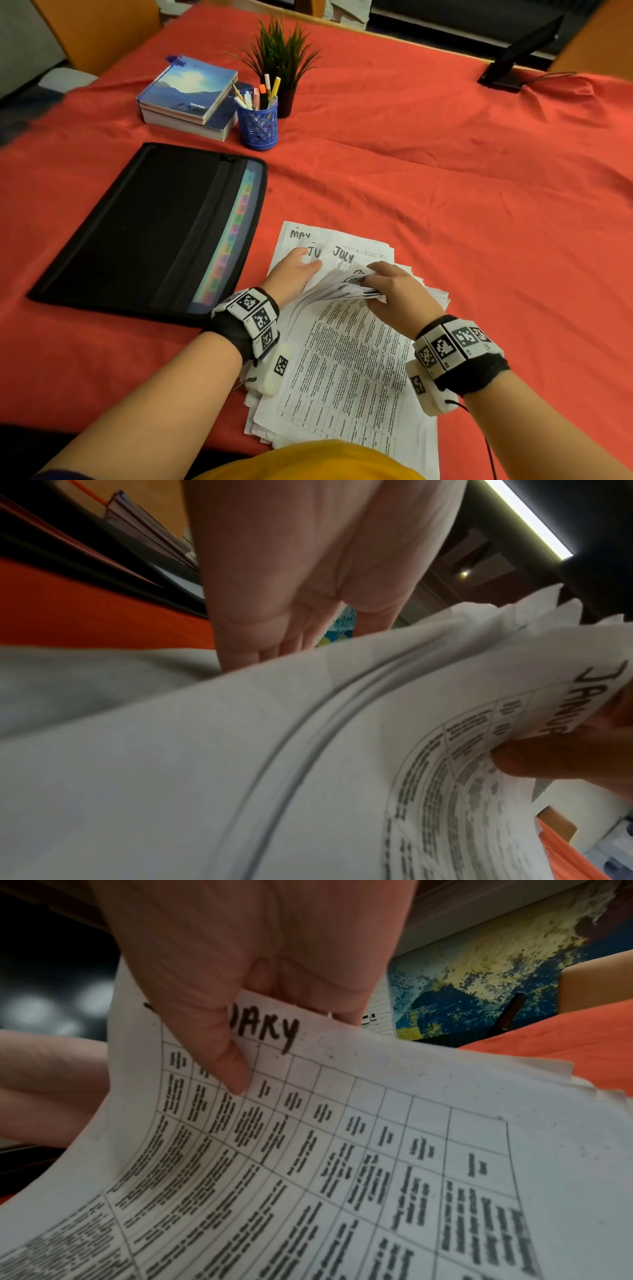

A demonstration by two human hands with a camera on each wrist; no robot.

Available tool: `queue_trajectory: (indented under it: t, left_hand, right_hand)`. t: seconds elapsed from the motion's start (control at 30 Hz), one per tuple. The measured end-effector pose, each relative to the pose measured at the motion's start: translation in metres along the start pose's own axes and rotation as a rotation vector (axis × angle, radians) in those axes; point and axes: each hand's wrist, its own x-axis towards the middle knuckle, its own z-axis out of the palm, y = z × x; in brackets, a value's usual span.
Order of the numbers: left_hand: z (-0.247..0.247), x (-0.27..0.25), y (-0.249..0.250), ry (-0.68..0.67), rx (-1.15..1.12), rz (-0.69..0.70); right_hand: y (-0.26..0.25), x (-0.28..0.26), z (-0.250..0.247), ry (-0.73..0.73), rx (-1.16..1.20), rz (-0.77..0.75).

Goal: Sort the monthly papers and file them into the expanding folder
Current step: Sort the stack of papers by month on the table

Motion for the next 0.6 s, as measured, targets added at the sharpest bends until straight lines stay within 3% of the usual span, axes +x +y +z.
queue_trajectory:
  t: [0.23,0.3,0.37,0.43,0.6]
  left_hand:
    - [-0.009,-0.01,0.006,-0.09,0.035,-0.001]
    - [-0.01,-0.007,0.002,-0.052,0.073,0.043]
    - [-0.012,0.003,-0.006,0.075,0.162,0.101]
    - [-0.013,0.007,-0.011,0.148,0.302,0.046]
    - [-0.008,0.007,-0.006,0.071,0.211,0.065]
  right_hand:
    - [0.008,0.0,-0.001,-0.02,-0.002,0.075]
    - [0.007,0.001,0.0,-0.007,-0.048,0.021]
    - [0.005,0.0,0.003,0.06,-0.09,-0.029]
    - [0.005,-0.002,0.004,0.128,-0.131,-0.019]
    - [0.003,-0.004,0.008,0.202,-0.134,-0.082]
